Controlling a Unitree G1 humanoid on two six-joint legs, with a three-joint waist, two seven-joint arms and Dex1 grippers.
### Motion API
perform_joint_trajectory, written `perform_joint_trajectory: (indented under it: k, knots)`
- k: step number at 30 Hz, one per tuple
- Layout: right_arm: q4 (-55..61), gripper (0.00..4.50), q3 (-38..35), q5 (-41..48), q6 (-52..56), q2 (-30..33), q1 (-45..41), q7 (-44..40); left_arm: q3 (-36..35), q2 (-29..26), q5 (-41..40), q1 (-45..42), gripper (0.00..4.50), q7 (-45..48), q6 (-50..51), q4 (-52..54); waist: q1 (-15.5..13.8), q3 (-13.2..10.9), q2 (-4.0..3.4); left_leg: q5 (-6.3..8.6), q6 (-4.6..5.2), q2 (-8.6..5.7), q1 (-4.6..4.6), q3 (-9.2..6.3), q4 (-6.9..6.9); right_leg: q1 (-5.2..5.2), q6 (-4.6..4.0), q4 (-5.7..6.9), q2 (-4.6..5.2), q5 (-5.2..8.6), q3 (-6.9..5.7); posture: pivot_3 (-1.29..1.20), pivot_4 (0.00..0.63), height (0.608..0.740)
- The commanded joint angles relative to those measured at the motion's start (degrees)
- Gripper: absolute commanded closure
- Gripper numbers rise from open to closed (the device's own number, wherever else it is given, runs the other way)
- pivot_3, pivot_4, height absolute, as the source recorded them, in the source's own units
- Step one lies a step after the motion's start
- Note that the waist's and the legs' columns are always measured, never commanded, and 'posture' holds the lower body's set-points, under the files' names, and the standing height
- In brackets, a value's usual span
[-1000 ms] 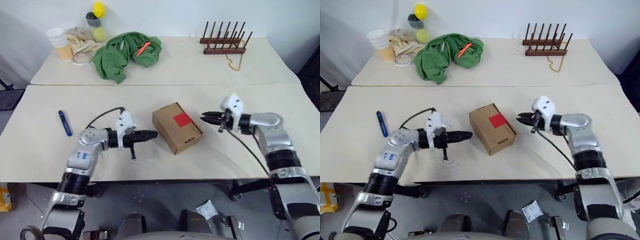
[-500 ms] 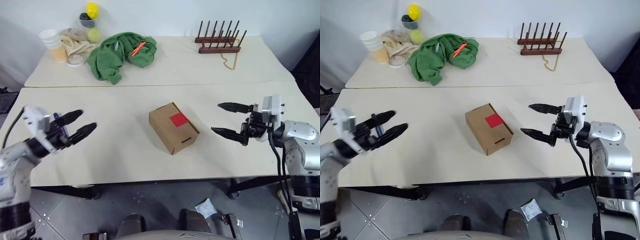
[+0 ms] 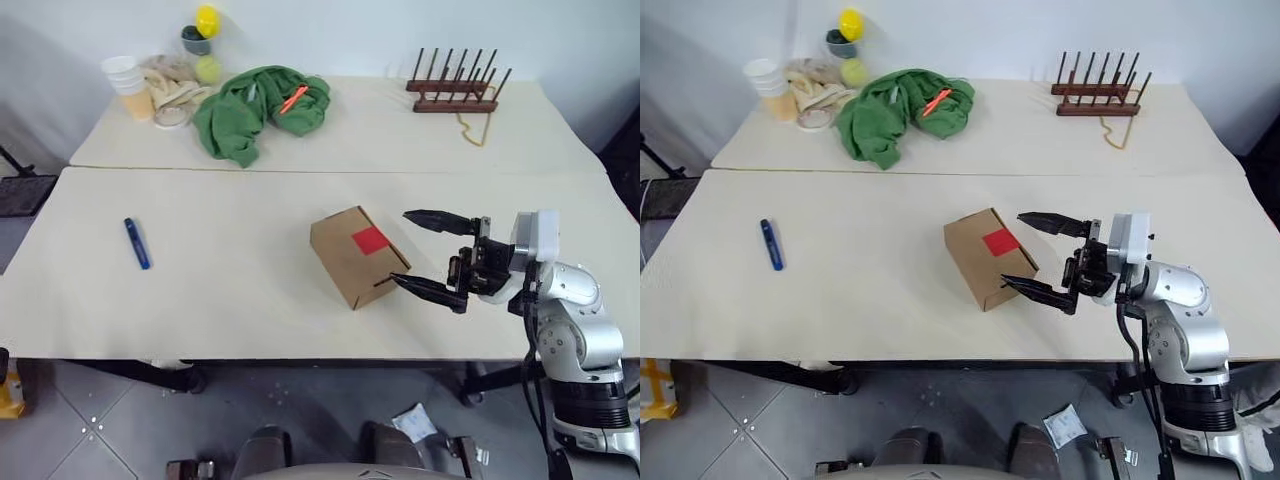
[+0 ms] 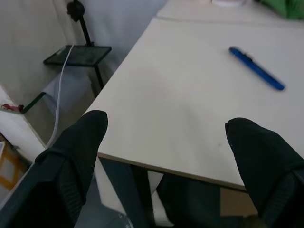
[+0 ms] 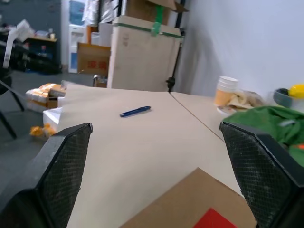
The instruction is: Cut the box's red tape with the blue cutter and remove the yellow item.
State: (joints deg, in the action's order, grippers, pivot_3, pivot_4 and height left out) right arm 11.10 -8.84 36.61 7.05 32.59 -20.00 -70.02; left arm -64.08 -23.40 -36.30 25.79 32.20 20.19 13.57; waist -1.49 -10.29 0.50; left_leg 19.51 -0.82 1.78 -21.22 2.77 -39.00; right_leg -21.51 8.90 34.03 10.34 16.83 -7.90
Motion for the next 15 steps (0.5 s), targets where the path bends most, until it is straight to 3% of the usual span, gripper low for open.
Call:
perform_joint_trajectory:
  k: [1, 9, 15]
  knots:
    - [1.3, 0.00, -2.2, 3.4, 2.5, 4.3, 0.0, -3.5, 3.9, 1.1, -2.1, 1.2, 0.04, -6.4, 5.4, 8.8, 0.0, 0.0, -0.01, 0.03, 0.02, -0.01, 0.01, 0.03, -0.01, 0.00, 0.01, 0.00, 0.00, 0.00, 0.05, 0.00, 0.150, 0.740]
    - [0.2, 0.00, -2.7, 4.4, 4.1, 7.9, -0.1, -5.8, 16.9, 0.6, -2.4, -19.1, 0.04, -35.9, 24.3, 18.9, 0.2, 0.0, 0.00, 0.08, 0.00, 0.02, 0.05, 0.14, -0.02, -0.03, 0.04, 0.05, -0.07, -0.03, 0.15, 0.00, 0.150, 0.740]
    - [-1.2, 0.00, -2.8, 4.0, 4.3, 8.7, -1.3, -5.6, 24.4, 0.2, 2.8, -38.5, 0.04, -52.4, 39.0, 11.9, 0.1, 0.1, 0.05, 0.08, 0.00, 0.01, 0.06, 0.15, -0.06, -0.04, 0.07, 0.09, -0.09, -0.05, 0.17, 0.00, 0.150, 0.740]
